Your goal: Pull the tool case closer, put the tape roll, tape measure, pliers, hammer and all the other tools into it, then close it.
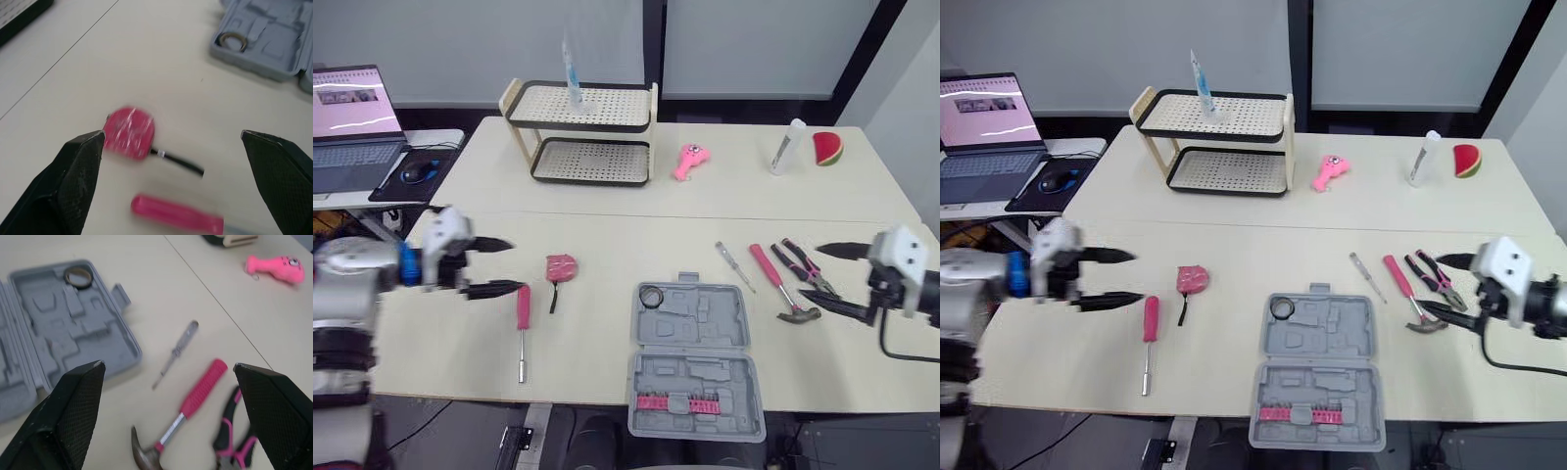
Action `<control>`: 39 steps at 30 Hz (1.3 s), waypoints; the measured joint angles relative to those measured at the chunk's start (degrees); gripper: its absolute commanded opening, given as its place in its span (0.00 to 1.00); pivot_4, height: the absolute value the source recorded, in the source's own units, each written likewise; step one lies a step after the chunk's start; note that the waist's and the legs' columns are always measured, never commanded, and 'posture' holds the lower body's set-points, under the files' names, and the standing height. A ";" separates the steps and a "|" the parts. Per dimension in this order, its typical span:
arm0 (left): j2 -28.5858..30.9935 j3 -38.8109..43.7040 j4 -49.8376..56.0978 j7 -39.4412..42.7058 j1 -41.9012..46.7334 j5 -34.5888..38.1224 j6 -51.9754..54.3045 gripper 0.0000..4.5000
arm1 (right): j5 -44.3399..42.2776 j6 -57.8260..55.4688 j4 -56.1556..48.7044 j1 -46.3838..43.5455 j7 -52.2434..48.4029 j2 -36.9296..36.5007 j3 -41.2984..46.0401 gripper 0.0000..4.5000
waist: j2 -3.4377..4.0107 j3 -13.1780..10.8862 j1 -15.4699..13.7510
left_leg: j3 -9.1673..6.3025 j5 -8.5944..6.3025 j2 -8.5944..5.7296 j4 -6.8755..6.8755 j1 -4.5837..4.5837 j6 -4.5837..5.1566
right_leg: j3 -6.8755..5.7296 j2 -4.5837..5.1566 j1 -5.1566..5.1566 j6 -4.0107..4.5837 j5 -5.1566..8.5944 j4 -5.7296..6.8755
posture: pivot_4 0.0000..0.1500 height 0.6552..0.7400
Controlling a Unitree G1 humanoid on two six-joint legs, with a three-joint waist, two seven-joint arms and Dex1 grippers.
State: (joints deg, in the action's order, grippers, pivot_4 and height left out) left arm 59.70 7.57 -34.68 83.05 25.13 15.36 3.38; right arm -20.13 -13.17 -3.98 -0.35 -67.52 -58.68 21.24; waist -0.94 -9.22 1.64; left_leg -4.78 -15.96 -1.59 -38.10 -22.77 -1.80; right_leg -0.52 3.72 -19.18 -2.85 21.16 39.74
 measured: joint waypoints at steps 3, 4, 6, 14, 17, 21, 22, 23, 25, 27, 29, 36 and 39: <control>1.84 1.95 -8.67 -1.57 -1.49 -1.01 -3.95 1.00 | 1.97 6.17 9.29 -0.07 -1.51 -1.08 0.47 1.00 | 0.01 -0.01 -0.09 | 0.00 0.00 -0.03 0.00 0.00 0.01 | -0.02 0.03 -0.02 0.00 0.00 0.02 | 1.00 1.00; 2.00 2.08 -10.34 -2.14 -1.68 -1.34 -4.86 1.00 | 2.46 7.44 11.46 -0.11 -1.77 -1.10 0.58 1.00 | 0.01 -0.01 -0.09 | 0.00 0.00 -0.03 0.00 -0.01 0.01 | -0.02 0.03 -0.03 0.00 0.00 0.04 | 1.00 1.00; 1.98 3.03 -12.21 -3.37 -2.73 -1.59 -6.62 1.00 | 3.73 11.26 16.83 -0.81 -2.43 -1.10 0.11 1.00 | 0.01 -0.01 0.04 | 0.03 0.00 -0.02 0.01 -0.01 0.00 | -0.01 0.03 -0.05 0.00 0.00 0.05 | 1.00 1.00; 1.35 4.76 -10.43 -5.58 -5.72 -1.28 -7.72 1.00 | 6.12 18.08 29.80 -6.07 -2.12 -1.05 -2.34 1.00 | 0.04 -0.02 0.44 | 0.20 0.00 0.09 0.02 0.02 -0.01 | 0.02 0.03 -0.14 0.00 0.00 0.13 | 1.00 1.00; 0.36 6.21 -7.15 -8.09 -8.19 -0.60 -7.21 1.00 | 5.83 16.96 28.72 -8.79 -1.95 0.22 -3.80 1.00 | 0.05 -0.02 0.60 | 0.20 0.01 0.17 0.03 0.02 -0.03 | 0.00 0.03 -0.14 0.00 0.00 0.14 | 1.00 1.00; -1.57 8.94 2.35 -10.56 -16.61 1.71 -3.73 1.00 | 3.08 10.64 17.86 -11.57 -1.02 5.52 -8.38 1.00 | 0.10 0.00 1.30 | 0.19 0.12 0.27 0.07 0.00 -0.22 | 0.01 0.21 -0.19 0.00 0.00 0.15 | 1.00 1.00; -2.34 9.44 5.15 -11.19 -18.76 2.45 -2.49 1.00 | 1.66 8.04 13.83 -12.64 -0.32 7.50 -9.87 1.00 | 0.14 -0.01 1.51 | 0.18 0.13 0.27 0.07 -0.01 -0.23 | 0.02 0.22 -0.18 0.00 0.00 0.16 | 1.00 1.00; -2.94 10.21 8.28 -11.94 -21.02 3.05 -1.31 1.00 | 0.24 5.27 9.66 -13.77 0.59 9.23 -11.46 1.00 | 0.17 -0.03 1.63 | 0.15 0.13 0.29 0.09 -0.03 -0.24 | 0.01 0.23 -0.21 0.00 0.00 0.15 | 1.00 1.00; -3.69 11.60 13.90 -13.59 -25.00 4.32 1.07 1.00 | -2.74 -0.16 2.06 -16.24 2.32 11.91 -14.13 1.00 | 0.18 -0.04 1.50 | 0.07 0.12 0.29 0.09 -0.06 -0.24 | 0.03 0.24 -0.20 0.00 0.00 0.15 | 1.00 1.00; -4.81 13.56 18.36 -15.74 -28.35 5.07 3.11 1.00 | -6.20 -5.73 -5.38 -19.76 5.20 15.68 -16.60 1.00 | 0.18 -0.04 1.35 | 0.04 0.12 0.27 0.09 -0.06 -0.23 | 0.04 0.26 -0.19 0.00 0.00 0.13 | 1.00 1.00; -6.32 14.34 22.93 -17.80 -30.52 5.64 5.13 1.00 | -8.30 -9.14 -11.99 -22.96 7.55 19.56 -20.40 1.00 | 0.18 -0.03 1.19 | -0.01 0.12 0.25 0.09 -0.07 -0.23 | 0.02 0.27 -0.18 0.00 0.00 0.12 | 1.00 1.00; -13.84 13.81 41.34 -28.50 -33.90 8.48 15.95 1.00 | -7.44 -12.17 -17.20 -22.31 9.68 20.86 -25.51 1.00 | 0.04 0.00 -1.36 | -0.05 0.00 -0.08 -0.04 -0.08 -0.02 | 0.05 0.41 0.02 0.00 0.00 -0.17 | 1.00 1.00; -20.68 9.71 48.41 -37.14 -32.40 8.13 21.04 1.00 | -6.80 -12.17 -17.21 -22.04 10.19 20.69 -25.51 1.00 | 0.06 0.01 -1.11 | 0.05 0.00 0.01 -0.03 -0.04 -0.03 | 0.03 0.35 0.01 0.01 -0.01 -0.11 | 1.00 1.00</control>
State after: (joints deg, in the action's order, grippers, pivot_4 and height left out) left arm 39.01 17.28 13.73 45.91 -7.27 23.49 24.42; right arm -26.93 -25.34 -21.19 -22.39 -57.33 -37.99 -4.26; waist -0.89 -9.21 0.53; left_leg -4.74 -15.96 -1.58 -38.13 -22.80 -1.83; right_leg -0.48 4.07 -19.17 -2.84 21.15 39.63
